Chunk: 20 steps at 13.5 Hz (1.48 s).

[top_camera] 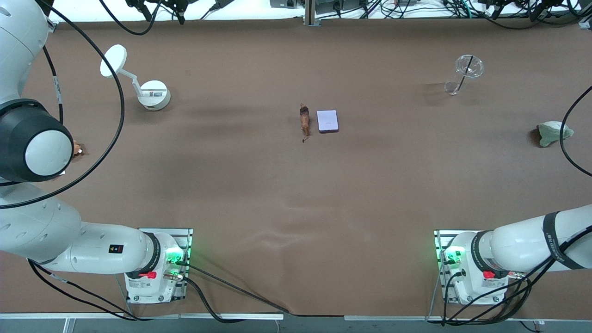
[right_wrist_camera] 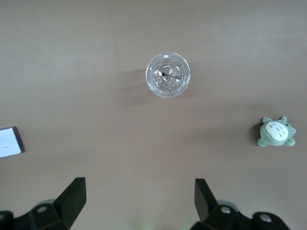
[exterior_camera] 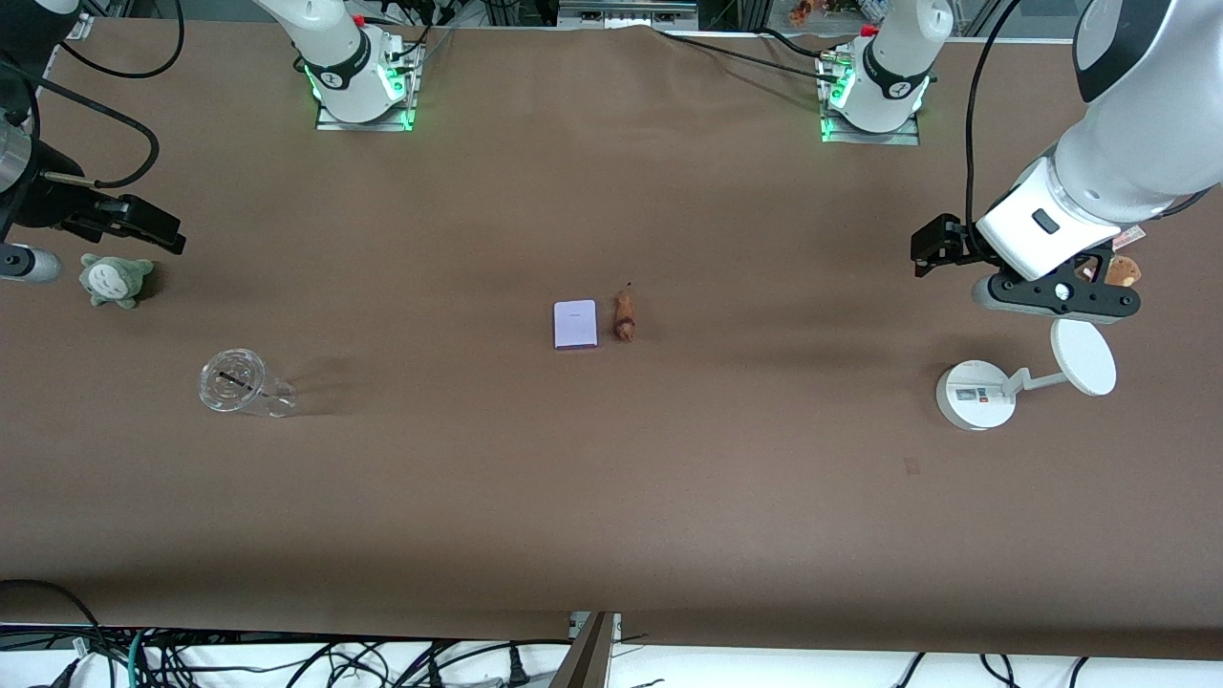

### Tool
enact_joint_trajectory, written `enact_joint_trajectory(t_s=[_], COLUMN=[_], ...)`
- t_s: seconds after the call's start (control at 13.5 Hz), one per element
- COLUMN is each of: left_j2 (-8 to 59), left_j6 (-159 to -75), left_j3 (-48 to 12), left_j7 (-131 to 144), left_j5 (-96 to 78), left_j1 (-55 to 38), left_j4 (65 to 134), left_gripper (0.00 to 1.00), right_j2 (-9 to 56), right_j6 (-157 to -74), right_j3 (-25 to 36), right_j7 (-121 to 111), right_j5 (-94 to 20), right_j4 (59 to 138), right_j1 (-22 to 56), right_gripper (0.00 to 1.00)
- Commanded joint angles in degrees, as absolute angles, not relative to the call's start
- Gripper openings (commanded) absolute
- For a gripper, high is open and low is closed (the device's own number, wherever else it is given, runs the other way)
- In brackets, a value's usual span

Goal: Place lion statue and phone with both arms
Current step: 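Move the left gripper toward the brown lion statue beside the phone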

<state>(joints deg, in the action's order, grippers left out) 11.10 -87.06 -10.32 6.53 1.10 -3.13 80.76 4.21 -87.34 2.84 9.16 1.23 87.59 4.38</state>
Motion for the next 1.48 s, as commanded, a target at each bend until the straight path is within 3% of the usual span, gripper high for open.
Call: enact_joint_trajectory(t_s=[0.0,0.96,1.41], left_j2=[10.90,11.25,19.76], left_j6=[-86.57,-86.40,-87.27], left_j3=[-10.37,-10.46,-11.07], left_j7=[6.59,6.42,7.47], left_j5=[1.32,0.62,-3.69], left_j1=[-3.16,-3.78,-7.45], left_j4=[80.24,80.60,81.12], left_gripper=[1.00,1.00,1.00], right_j2=[4.92,9.05,11.25], right_j6=[-86.57,-87.80,-91.14], right_j3=[2.46,1.93,1.93], right_j7=[8.88,9.75,9.76], right_j5=[1.93,2.02,1.58], right_j4=[85.96,85.96,85.87], right_j1=[3.87,5.97,6.77], right_gripper=[1.00,1.00,1.00])
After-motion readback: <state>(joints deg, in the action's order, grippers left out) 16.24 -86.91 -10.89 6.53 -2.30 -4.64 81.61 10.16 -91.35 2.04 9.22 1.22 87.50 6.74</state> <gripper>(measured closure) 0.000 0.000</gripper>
